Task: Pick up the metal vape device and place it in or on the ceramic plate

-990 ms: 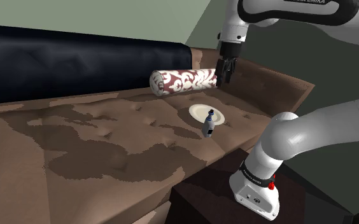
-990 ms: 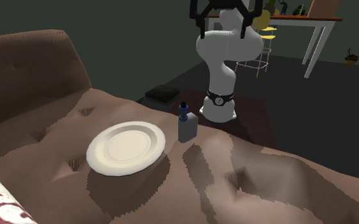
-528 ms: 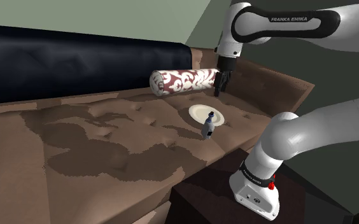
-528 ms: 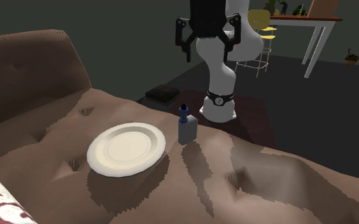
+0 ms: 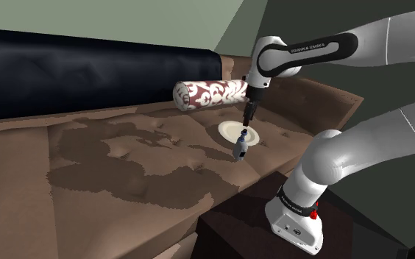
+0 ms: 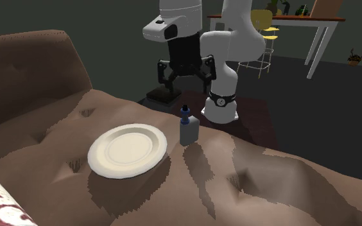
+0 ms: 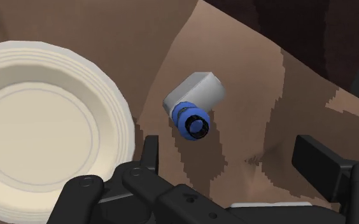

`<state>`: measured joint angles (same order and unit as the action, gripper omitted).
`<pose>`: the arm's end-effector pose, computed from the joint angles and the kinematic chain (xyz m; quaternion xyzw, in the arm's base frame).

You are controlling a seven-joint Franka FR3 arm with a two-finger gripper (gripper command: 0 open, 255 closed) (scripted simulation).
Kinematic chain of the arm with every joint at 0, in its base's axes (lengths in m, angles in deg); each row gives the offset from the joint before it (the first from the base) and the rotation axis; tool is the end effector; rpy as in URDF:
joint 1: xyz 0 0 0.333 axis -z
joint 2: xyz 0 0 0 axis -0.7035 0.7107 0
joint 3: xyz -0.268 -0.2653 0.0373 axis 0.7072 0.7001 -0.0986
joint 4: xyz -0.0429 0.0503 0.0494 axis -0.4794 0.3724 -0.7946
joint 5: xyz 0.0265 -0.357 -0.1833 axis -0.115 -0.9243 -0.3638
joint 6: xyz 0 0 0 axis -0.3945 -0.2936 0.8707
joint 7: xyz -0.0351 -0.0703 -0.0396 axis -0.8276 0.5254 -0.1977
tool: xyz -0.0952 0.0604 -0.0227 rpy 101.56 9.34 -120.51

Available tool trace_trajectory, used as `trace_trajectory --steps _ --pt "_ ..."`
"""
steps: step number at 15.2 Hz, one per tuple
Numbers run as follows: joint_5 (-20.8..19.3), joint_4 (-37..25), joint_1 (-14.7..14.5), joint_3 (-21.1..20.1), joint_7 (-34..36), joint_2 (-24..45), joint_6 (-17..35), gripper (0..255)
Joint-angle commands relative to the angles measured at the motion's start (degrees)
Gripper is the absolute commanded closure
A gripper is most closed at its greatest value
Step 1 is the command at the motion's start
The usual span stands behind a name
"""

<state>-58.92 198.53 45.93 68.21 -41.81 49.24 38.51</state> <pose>0.2968 -0.1007 0.4507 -0.9903 -0.1178 0.0591 0.0439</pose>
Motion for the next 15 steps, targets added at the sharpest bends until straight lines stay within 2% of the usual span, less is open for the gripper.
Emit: trace_trajectory --steps 1,9,15 --pt "-0.6 1.26 -0.14 2.11 -3.23 3.0 4.72 0" --pt "-0.92 5.64 -0.17 2.92 -3.39 5.63 11.68 0" --pt "-0.92 5.64 -0.17 2.92 -3.39 5.63 11.68 0"
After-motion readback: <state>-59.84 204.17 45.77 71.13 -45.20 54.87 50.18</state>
